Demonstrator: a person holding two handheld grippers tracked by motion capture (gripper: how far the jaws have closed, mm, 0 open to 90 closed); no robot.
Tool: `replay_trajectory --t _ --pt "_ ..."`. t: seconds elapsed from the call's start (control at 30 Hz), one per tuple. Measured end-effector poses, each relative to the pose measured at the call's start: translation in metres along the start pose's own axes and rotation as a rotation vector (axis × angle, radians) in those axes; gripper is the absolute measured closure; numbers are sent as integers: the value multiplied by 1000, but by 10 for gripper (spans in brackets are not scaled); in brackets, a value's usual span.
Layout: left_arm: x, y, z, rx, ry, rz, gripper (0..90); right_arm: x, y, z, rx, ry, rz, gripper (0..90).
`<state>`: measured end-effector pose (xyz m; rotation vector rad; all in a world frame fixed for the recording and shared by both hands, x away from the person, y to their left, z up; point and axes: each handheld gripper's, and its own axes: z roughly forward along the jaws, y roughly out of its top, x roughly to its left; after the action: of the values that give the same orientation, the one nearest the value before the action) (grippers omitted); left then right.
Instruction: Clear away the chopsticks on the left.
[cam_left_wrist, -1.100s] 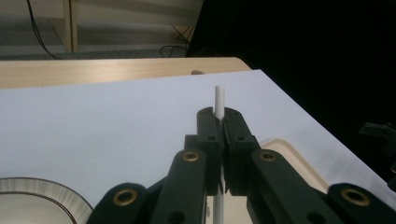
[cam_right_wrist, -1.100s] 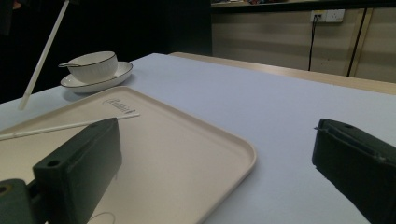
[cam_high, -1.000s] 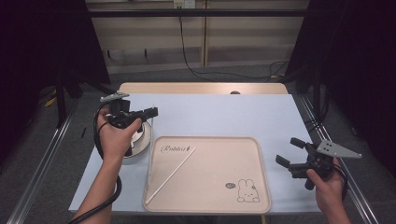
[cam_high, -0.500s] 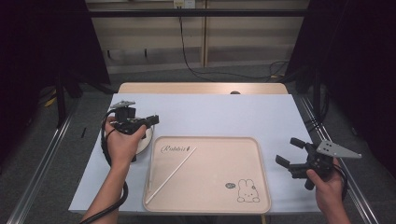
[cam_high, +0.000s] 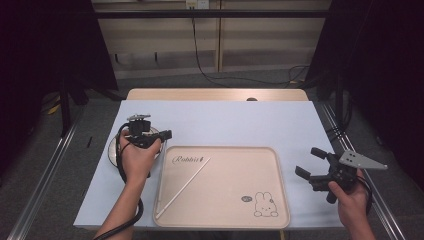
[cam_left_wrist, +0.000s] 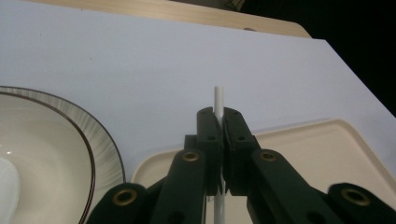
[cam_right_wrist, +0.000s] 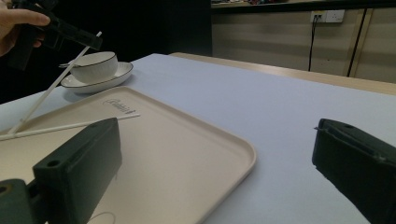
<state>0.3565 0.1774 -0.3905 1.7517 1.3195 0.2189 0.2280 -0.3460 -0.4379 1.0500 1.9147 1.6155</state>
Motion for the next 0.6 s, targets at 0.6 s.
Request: replay_trajectory --t 0.6 --pt "7 -20 22 80 58 -84 871 0 0 0 -2 2 -4 8"
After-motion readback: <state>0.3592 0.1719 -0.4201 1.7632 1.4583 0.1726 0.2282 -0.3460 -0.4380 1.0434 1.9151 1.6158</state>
